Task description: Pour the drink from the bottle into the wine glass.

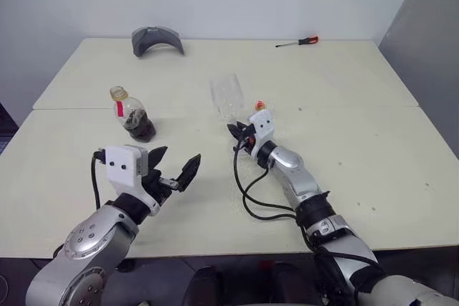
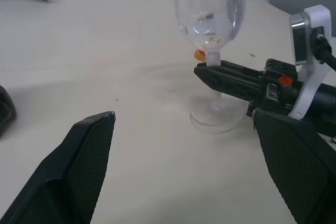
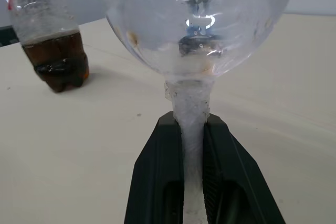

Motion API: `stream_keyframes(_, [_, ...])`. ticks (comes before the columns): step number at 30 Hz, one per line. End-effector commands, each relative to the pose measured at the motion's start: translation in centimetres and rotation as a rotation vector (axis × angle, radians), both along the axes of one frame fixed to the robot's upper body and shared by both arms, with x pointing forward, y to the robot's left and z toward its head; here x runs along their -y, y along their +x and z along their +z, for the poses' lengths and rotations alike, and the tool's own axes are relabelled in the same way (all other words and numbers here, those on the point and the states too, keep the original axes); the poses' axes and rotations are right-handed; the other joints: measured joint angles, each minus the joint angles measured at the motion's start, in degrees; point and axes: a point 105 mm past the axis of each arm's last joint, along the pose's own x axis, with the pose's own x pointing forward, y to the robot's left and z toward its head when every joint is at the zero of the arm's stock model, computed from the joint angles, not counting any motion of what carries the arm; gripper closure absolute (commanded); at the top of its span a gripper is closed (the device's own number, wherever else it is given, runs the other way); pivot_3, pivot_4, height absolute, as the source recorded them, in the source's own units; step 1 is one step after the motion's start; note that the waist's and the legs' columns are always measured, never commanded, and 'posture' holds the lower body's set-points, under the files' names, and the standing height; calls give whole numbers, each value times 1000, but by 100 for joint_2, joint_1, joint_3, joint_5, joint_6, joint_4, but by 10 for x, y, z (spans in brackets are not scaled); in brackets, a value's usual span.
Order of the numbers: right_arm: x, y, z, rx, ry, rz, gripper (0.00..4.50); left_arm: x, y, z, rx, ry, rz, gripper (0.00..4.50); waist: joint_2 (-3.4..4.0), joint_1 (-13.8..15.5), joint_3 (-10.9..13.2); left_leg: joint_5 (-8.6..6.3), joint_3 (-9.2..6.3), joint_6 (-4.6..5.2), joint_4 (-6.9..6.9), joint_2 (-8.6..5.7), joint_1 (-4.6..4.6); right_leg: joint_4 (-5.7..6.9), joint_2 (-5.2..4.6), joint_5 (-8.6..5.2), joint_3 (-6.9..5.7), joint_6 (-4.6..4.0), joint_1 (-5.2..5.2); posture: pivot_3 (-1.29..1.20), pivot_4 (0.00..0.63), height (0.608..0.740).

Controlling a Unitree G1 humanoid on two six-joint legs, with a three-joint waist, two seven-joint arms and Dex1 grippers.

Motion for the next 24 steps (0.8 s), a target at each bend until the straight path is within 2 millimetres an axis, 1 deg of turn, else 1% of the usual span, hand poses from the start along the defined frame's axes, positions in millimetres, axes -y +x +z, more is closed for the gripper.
stream_keyframes(1, [-11,7,34,103,76,-10,4352,-13,1,10,55,34,52,0,1,-4,1,0,0,0,-2,0,-1,-1,0,0,0,0,-1,0,150,740])
stream_keyframes(3, [-15,9,40,111,115,-20,4352,-10,1,12,64,37,45,0,1,-4,2,0,1,0,-4,1,-2,-2,0,0,0,0,-2,0,150,740])
stream_keyframes(5, [-17,11,42,110,140,-32,4352,-9,3,14,71,34,44,0,1,11,2,0,1,0,-3,0,-4,-4,-1,0,0,0,-2,0,150,740])
stream_keyframes(7, [-18,11,32,87,131,-54,4352,-7,3,15,70,32,40,0,-1,20,0,0,0,0,-1,-2,-5,-5,-4,0,-1,0,0,0,150,740])
stream_keyframes(11, [-18,5,7,44,93,-51,4352,-4,4,18,75,31,34,0,2,-1,2,0,1,-1,-2,0,-5,-3,-4,0,-1,0,-2,0,150,740])
stream_keyframes(14, [-8,2,-7,-2,122,-79,4352,-3,7,20,79,34,36,0,0,1,1,1,1,-1,-3,1,-4,-3,-4,0,-1,0,-2,0,150,740])
stream_keyframes(18, [0,-3,-16,-14,103,-82,4352,0,6,23,79,35,29,0,-1,5,0,0,0,-1,-3,0,-3,-3,-4,0,-1,0,2,0,150,740])
stream_keyframes(22, [9,-6,-26,-15,5,-69,4352,4,6,25,78,33,21,0,-2,7,-2,0,-1,-1,-3,1,-2,-3,-4,0,-1,0,2,0,150,740])
stream_keyframes(24, [13,-7,-28,-18,-11,-65,4352,6,6,27,81,31,19,0,-3,11,-2,0,0,-1,-3,0,-1,-2,-4,0,-1,0,3,0,150,740])
